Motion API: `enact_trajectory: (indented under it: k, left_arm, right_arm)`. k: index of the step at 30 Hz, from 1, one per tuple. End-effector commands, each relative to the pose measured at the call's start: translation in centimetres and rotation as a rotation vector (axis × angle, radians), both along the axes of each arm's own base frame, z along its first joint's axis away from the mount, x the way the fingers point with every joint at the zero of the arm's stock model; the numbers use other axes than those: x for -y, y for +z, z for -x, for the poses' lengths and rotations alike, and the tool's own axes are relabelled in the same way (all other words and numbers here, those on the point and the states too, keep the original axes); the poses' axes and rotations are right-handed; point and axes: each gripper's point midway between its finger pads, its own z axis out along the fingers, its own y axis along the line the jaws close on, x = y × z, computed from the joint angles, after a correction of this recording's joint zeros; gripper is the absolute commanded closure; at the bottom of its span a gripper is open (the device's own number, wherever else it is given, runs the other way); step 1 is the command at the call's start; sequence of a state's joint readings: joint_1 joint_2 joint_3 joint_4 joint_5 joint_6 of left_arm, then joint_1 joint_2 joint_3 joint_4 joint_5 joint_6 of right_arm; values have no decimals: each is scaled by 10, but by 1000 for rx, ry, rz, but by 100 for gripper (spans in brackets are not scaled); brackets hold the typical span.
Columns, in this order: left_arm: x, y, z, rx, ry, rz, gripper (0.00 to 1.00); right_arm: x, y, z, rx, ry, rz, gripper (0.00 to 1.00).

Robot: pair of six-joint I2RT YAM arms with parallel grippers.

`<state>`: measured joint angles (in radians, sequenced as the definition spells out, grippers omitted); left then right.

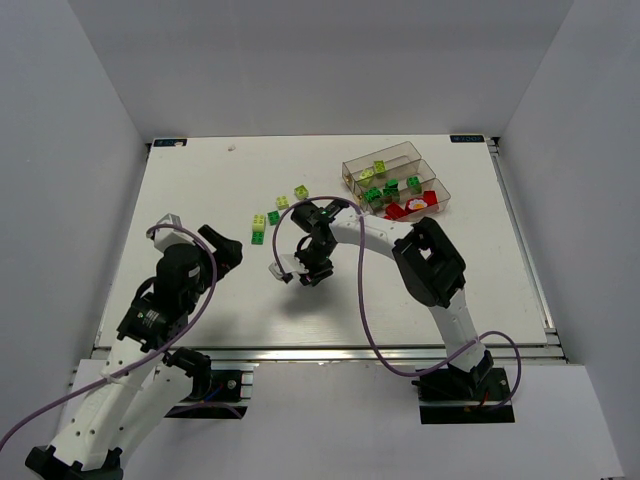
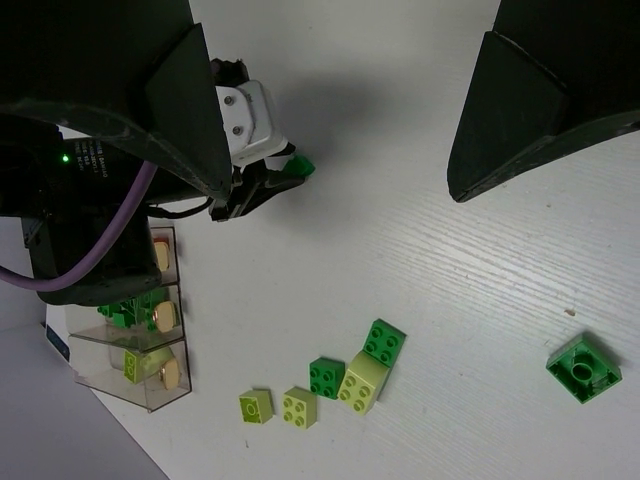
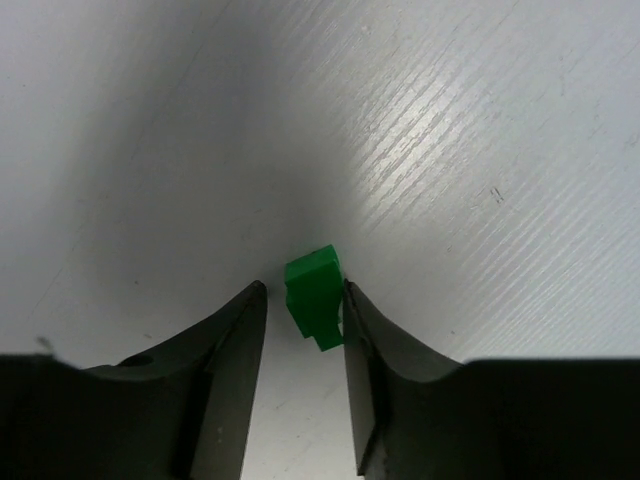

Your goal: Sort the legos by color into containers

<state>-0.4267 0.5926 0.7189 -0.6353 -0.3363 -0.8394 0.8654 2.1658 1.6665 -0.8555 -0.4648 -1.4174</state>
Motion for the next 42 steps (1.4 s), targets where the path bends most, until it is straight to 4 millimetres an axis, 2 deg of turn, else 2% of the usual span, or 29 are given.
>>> enact_trajectory:
  k: [1, 8, 13, 16, 18, 19, 20, 21, 22, 23, 24, 27, 29, 30, 32, 33, 39, 42]
  left_arm:
    - [-5, -5, 2, -11, 20, -14, 2]
    - [-5, -10, 0, -19, 21, -22, 2]
    - [-6, -10, 0, -19, 26, -28, 2]
    - [-4, -10, 0, -11, 23, -14, 2]
    - [-3, -12, 0, -11, 20, -3, 2]
    - [-3, -13, 0, -12, 20, -3, 2]
    - [-3, -13, 0, -12, 19, -1, 2]
    - [-2, -14, 0, -13, 18, -1, 2]
    - [-2, -14, 0, -14, 15, 0, 2]
    - [-1, -14, 0, -14, 14, 1, 2]
    - [-1, -16, -1, -17, 13, 1, 2]
    - [1, -16, -1, -15, 8, 9, 2]
    - [2, -17, -2, -17, 6, 10, 2]
    - [2, -16, -2, -14, 5, 13, 2]
    - [3, -15, -2, -11, 3, 16, 2]
    - [3, -16, -2, -12, 2, 17, 2]
    - [7, -23, -2, -26, -10, 25, 2]
    - [8, -23, -4, -29, -14, 24, 2]
  right_arm:
    - [-6, 4, -4, 13, 3, -6, 60]
    - [-4, 6, 1, -6, 5, -10, 72]
    - [-7, 19, 4, -10, -11, -43, 84]
    - [-9, 37, 7, -12, -28, -95, 89]
    - [-13, 59, 5, 3, -64, -150, 91]
    - [-9, 63, 6, -11, -79, -165, 93]
    - [-7, 79, 6, -9, -109, -195, 94]
    - [-8, 87, 2, 1, -130, -222, 94]
    - [-2, 90, 1, -9, -157, -229, 96]
    - [2, 104, -1, -2, -172, -258, 96]
    - [6, 109, -2, -11, -195, -267, 96]
    - [24, 130, -17, -20, -296, -309, 98]
    - [41, 146, -33, -22, -370, -347, 100]
    - [55, 151, -48, -16, -425, -358, 100]
    - [68, 163, -62, -11, -488, -387, 100]
    - [83, 169, -78, 5, -537, -400, 100]
    - [137, 176, -134, 80, -710, -401, 100]
    - [158, 164, -157, 95, -787, -369, 100]
